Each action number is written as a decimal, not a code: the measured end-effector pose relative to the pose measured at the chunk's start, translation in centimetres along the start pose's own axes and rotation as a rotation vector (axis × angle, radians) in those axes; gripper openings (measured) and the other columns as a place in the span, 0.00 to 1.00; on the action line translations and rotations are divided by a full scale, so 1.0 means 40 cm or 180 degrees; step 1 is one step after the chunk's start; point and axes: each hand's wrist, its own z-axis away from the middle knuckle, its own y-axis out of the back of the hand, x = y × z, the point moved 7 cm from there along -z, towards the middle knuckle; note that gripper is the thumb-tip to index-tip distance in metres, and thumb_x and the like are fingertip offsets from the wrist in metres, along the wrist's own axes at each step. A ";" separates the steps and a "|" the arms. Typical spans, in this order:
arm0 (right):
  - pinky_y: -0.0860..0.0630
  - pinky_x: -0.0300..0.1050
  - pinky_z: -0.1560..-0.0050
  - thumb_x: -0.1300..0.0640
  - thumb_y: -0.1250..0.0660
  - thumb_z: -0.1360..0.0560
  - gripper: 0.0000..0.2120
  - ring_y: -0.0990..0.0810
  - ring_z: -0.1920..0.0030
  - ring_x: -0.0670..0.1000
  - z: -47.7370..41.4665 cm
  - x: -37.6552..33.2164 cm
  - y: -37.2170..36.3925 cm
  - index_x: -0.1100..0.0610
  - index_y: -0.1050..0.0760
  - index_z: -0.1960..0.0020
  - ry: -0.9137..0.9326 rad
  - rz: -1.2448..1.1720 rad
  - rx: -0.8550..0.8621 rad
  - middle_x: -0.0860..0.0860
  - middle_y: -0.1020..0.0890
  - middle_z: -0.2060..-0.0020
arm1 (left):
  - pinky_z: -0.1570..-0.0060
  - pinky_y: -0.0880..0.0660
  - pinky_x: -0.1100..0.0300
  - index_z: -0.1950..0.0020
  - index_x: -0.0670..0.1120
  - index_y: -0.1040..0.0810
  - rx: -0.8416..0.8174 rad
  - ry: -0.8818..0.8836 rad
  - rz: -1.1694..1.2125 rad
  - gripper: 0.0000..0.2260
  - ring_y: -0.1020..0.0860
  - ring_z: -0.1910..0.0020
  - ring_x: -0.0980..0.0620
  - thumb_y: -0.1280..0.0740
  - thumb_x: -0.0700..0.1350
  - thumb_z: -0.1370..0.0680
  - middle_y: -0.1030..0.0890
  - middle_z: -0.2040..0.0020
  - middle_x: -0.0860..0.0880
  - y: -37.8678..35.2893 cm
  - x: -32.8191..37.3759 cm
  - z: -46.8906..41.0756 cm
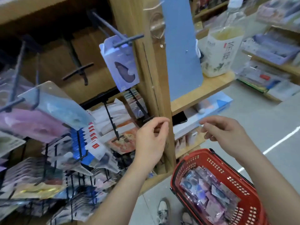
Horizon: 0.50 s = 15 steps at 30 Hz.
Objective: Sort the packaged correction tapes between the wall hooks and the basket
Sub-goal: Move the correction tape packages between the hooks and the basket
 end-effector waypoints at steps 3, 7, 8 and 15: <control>0.24 0.47 0.55 0.63 0.34 0.22 0.12 0.20 0.66 0.49 0.023 0.109 0.069 0.49 0.19 0.58 -0.0314 0.0231 0.0201 0.52 0.17 0.64 | 0.62 0.30 0.72 0.52 0.53 0.18 -0.0630 0.0076 -0.0110 0.07 0.23 0.64 0.64 0.33 0.42 0.20 0.20 0.64 0.61 -0.126 -0.040 0.014; 0.27 0.43 0.55 0.58 0.34 0.22 0.10 0.19 0.59 0.47 0.078 0.322 0.168 0.48 0.19 0.58 -0.0939 0.0693 0.0485 0.44 0.17 0.63 | 0.65 0.33 0.76 0.51 0.50 0.17 -0.1567 0.0179 -0.0616 0.06 0.25 0.65 0.68 0.33 0.41 0.20 0.22 0.64 0.62 -0.332 -0.156 0.044; 0.28 0.43 0.55 0.58 0.34 0.22 0.09 0.19 0.57 0.48 0.096 0.385 0.189 0.47 0.19 0.58 -0.1101 0.0747 0.0584 0.43 0.17 0.62 | 0.64 0.33 0.76 0.51 0.51 0.17 -0.1789 0.0232 -0.0744 0.06 0.24 0.64 0.67 0.33 0.42 0.20 0.22 0.62 0.62 -0.385 -0.198 0.057; 0.35 0.35 0.57 0.63 0.34 0.22 0.08 0.23 0.53 0.48 0.215 0.910 0.197 0.57 0.18 0.45 -0.2143 0.0703 0.1160 0.49 0.18 0.54 | 0.59 0.30 0.70 0.49 0.52 0.16 -0.2947 0.0637 -0.1464 0.07 0.23 0.59 0.63 0.32 0.42 0.21 0.21 0.59 0.60 -0.715 -0.595 0.164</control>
